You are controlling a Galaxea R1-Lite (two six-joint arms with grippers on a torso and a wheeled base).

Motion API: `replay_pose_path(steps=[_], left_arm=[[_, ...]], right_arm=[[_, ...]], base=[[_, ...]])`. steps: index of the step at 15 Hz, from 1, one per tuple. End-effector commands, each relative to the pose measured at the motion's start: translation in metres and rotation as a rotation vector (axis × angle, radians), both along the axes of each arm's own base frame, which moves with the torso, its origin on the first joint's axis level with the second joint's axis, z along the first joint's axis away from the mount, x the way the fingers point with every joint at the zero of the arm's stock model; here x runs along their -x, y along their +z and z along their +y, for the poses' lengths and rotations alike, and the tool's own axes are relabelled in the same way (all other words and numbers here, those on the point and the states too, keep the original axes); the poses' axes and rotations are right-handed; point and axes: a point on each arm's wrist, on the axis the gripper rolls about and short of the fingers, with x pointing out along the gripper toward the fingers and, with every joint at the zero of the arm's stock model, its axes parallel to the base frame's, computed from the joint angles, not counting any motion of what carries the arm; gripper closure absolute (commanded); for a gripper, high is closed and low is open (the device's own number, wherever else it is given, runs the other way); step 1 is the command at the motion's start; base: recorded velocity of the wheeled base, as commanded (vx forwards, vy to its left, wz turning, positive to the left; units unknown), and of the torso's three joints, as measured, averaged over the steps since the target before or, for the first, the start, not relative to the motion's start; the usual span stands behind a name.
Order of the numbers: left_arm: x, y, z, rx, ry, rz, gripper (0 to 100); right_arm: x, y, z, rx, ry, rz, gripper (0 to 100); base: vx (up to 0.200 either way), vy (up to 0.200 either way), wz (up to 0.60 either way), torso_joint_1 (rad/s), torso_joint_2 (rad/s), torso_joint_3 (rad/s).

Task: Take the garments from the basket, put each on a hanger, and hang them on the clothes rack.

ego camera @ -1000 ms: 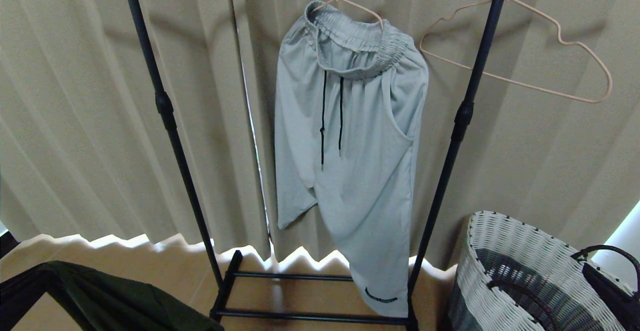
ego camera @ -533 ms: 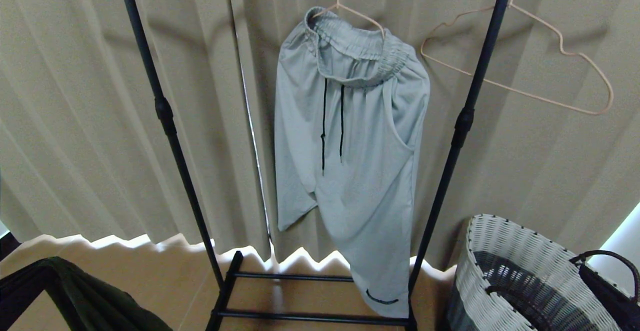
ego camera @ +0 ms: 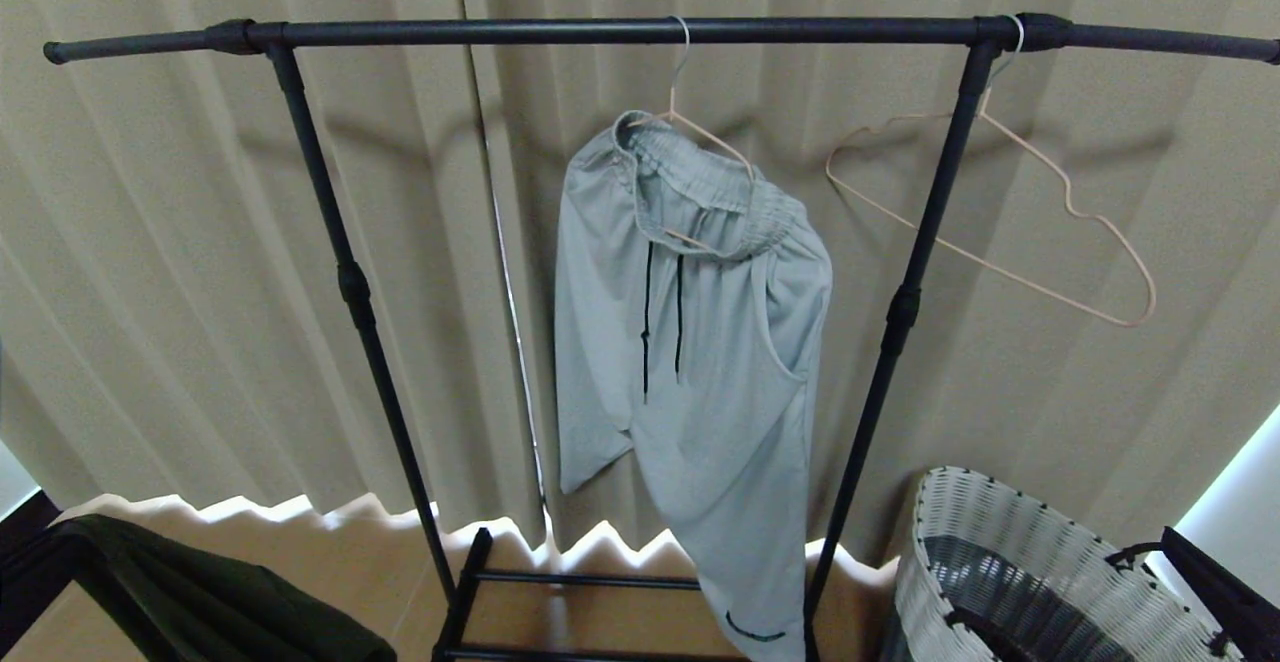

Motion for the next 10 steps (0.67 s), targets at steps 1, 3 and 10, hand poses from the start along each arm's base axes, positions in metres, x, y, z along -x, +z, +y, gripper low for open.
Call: replay_pose_path(steps=[1, 3, 10], left_arm=[[0.0012, 0.0005, 0.0003, 0.003, -0.001, -0.007, 100], [0.0012, -0.0001, 0.0003, 0.003, -0.001, -0.004, 100], [0.0012, 0.0009, 0.0002, 0.018, -0.003, -0.005, 100]], right_arm=[[-0.0004, -0.0001, -0.0001, 0.000, 0.001, 0.002, 0], [-0.0004, -0.0001, -0.0001, 0.000, 0.001, 0.002, 0], [-0.0004, -0.0008, -0.0001, 0.000, 0.001, 0.006, 0]], base=[[0.000, 0.000, 0.00, 0.149, -0.47, -0.320], [0.000, 0.000, 0.00, 0.158, -0.47, -0.322], [0.000, 0.000, 0.00, 0.186, -0.49, -0.310]])
